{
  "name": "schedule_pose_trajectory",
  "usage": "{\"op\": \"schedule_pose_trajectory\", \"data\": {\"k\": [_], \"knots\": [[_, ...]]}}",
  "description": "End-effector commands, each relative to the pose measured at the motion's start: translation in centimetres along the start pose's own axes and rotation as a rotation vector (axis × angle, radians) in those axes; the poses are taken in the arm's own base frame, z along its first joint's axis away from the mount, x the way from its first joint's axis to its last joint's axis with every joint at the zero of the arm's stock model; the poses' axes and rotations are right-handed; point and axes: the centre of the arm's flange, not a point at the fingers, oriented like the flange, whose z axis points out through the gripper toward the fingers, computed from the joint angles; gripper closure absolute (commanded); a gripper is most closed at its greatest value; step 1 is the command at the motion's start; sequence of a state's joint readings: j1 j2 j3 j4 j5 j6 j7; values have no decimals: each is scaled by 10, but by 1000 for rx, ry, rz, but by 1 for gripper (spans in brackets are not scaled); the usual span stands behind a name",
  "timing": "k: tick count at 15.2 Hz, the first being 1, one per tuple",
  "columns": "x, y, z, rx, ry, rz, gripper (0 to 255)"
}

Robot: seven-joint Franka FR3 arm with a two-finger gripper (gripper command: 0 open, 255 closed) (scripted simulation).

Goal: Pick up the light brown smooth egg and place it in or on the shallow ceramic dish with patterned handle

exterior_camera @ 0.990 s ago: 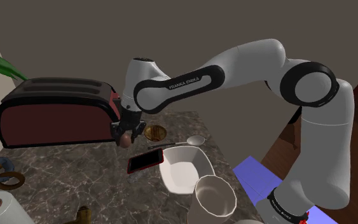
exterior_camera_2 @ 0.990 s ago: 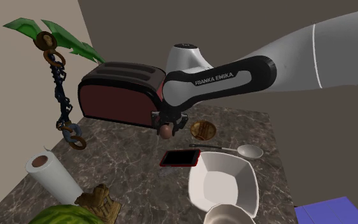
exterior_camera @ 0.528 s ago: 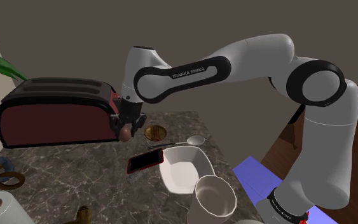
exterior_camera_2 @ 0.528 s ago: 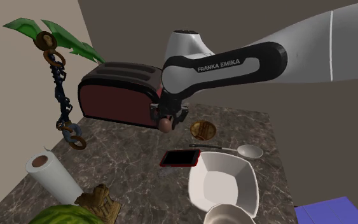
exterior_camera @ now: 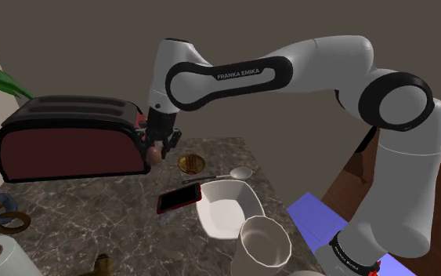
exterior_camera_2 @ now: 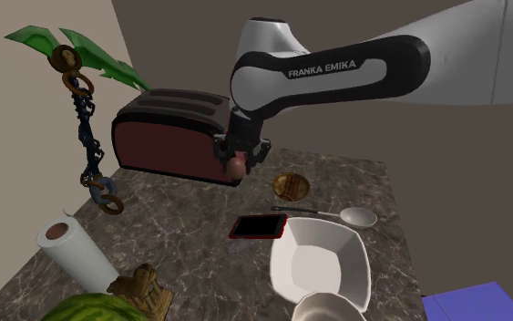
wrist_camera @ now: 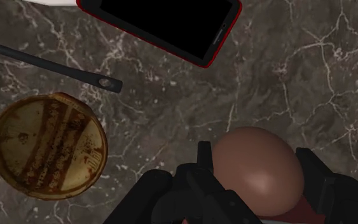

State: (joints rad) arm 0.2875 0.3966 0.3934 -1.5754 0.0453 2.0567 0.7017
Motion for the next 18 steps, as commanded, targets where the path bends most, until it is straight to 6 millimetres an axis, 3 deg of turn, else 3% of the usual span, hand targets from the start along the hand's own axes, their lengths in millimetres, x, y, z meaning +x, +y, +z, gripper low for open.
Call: {"op": "schedule_pose_trajectory", "data": {"k": [1, 2, 13, 14, 18], "knots": [[-1, -3, -11, 0, 0, 0, 255], [-1, -3, -12, 0, 0, 0, 255], [26, 135, -49, 0, 0, 0, 255], [30, 155, -54, 0, 0, 0, 255], [31, 160, -34, 0, 0, 0, 255]]}}
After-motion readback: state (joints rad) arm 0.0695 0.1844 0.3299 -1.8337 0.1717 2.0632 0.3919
